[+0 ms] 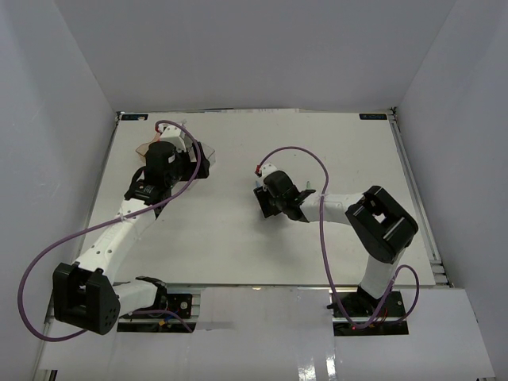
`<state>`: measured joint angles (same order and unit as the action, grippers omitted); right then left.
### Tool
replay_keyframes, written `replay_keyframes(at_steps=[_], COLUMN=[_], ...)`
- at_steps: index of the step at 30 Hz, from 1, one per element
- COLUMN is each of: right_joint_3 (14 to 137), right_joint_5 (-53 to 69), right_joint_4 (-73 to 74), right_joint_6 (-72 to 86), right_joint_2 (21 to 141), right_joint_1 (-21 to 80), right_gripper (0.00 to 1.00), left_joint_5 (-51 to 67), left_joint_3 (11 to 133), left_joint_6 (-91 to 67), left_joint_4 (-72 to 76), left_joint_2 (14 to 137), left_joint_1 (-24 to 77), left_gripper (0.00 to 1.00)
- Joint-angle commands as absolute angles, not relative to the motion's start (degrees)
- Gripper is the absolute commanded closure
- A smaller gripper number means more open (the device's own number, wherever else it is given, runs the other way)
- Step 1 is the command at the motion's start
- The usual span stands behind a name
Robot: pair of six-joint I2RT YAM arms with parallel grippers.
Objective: Sort the stationery into containers
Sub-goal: Pick up the pen from the center of the board.
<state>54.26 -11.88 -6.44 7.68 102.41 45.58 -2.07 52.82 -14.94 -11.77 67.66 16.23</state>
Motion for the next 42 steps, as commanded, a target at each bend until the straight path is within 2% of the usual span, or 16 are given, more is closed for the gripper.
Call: replay_keyframes(at_steps=[1,6,11,13,26,34,42], right_joint_3=[54.2,52.8,51.6,51.0,47.3,49.4,54.0], right_joint_5=[-12.9,-12.6,-12.8,-12.7,-10.6,-7.0,-4.5], right_joint_4=[-6.0,-6.1,-5.5,-5.4,-4.5,-2.6,-0.1], right_joint_6=[8.7,9.1,9.2,9.1,8.0,6.9,6.0], right_joint_2=[103.1,101.9,99.0,97.0,81.0,74.6,71.8], right_joint_1=[46.1,46.6,47.3,47.4,49.4,49.7,49.8], right_gripper=[0.45,0.57,0.73,0.76,0.77,0.77,0.77], left_joint_5=[-1.1,-1.1,-0.8,-0.3,8.9,15.2,29.1], left_joint_3=[53.8,53.9,53.9,54.0,53.8,53.5,46.8], left_joint_6=[-15.1,-14.9,-14.9,-15.0,-18.2,-23.6,-35.3], left_joint_4=[-11.2,-11.6,-11.6,-11.6,-10.5,-10.8,-8.2], left_joint_2=[65.7,65.6,65.7,65.8,66.8,69.6,70.3], left_joint_1=[15.9,15.8,15.8,15.8,15.8,15.8,15.8], left_gripper=[0.02,0.02,0.02,0.02,0.02,0.03,0.04])
